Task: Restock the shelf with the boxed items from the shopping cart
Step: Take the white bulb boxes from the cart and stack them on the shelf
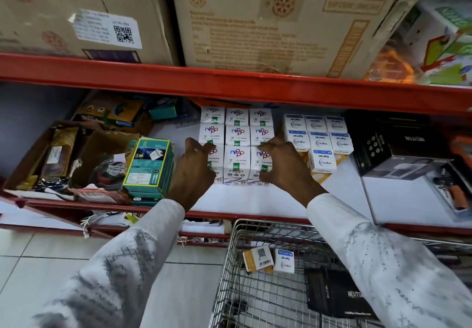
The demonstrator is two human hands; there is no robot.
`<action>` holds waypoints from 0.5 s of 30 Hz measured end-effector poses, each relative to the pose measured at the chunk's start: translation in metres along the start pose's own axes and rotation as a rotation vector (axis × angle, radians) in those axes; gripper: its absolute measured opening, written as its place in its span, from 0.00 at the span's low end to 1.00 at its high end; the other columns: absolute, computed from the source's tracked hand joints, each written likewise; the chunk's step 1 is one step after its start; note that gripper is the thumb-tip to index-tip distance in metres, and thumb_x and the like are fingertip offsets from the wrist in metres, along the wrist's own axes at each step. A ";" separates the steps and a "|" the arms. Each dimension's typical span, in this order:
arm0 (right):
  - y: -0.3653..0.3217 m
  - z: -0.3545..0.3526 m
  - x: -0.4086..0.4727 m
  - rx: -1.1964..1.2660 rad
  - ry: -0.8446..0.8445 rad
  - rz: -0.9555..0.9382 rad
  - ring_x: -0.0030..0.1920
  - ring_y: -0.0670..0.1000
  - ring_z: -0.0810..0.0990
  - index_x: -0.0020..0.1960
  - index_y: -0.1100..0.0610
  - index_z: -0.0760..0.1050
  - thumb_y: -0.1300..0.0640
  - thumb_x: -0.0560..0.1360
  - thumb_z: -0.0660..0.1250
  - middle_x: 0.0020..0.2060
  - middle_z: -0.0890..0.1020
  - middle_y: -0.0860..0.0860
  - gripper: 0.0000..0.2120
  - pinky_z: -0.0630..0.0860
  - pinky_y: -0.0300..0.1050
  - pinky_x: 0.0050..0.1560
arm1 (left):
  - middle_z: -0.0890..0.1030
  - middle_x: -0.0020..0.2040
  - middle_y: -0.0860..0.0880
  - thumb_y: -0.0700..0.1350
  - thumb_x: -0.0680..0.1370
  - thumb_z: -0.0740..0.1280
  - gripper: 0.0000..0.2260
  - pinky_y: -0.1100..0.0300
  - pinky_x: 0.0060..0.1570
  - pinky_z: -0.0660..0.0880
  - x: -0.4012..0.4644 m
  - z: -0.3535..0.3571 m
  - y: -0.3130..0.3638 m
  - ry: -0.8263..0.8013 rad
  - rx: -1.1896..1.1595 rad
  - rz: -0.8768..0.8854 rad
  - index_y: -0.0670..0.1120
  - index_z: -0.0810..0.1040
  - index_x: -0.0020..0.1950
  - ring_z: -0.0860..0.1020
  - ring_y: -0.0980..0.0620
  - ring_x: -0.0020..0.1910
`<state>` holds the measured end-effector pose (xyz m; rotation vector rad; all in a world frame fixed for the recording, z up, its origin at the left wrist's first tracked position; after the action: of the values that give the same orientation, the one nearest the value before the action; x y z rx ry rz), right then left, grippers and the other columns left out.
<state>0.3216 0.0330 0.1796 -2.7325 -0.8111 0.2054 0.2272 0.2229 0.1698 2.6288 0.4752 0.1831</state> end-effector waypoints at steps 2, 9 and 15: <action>0.000 0.002 -0.008 -0.011 0.007 -0.001 0.63 0.58 0.73 0.71 0.52 0.71 0.52 0.64 0.77 0.65 0.74 0.52 0.37 0.76 0.51 0.58 | 0.69 0.63 0.41 0.36 0.68 0.72 0.28 0.44 0.53 0.80 -0.004 0.003 -0.003 -0.014 -0.017 0.014 0.45 0.74 0.67 0.80 0.34 0.50; 0.036 0.023 -0.124 -0.001 0.229 -0.013 0.62 0.57 0.73 0.71 0.54 0.71 0.53 0.71 0.70 0.63 0.76 0.53 0.29 0.76 0.49 0.56 | 0.71 0.68 0.42 0.47 0.70 0.71 0.24 0.43 0.59 0.75 -0.105 0.031 0.039 0.082 0.099 0.192 0.50 0.74 0.65 0.69 0.39 0.67; 0.046 0.059 -0.159 -0.059 0.236 -0.044 0.60 0.56 0.74 0.71 0.55 0.71 0.56 0.73 0.65 0.61 0.77 0.55 0.26 0.75 0.51 0.59 | 0.59 0.79 0.39 0.51 0.72 0.68 0.34 0.34 0.74 0.57 -0.144 0.082 0.044 -0.055 0.174 0.402 0.48 0.63 0.77 0.52 0.36 0.80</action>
<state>0.2006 -0.0784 0.1186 -2.7217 -0.8201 -0.1505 0.1234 0.1003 0.1109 2.8663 -0.0661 0.2019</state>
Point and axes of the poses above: each hand's wrist, its own x-axis towards the middle knuckle, its own z-axis out of the palm, y = z × x, the point moved 4 cm from there along x, towards the middle knuckle
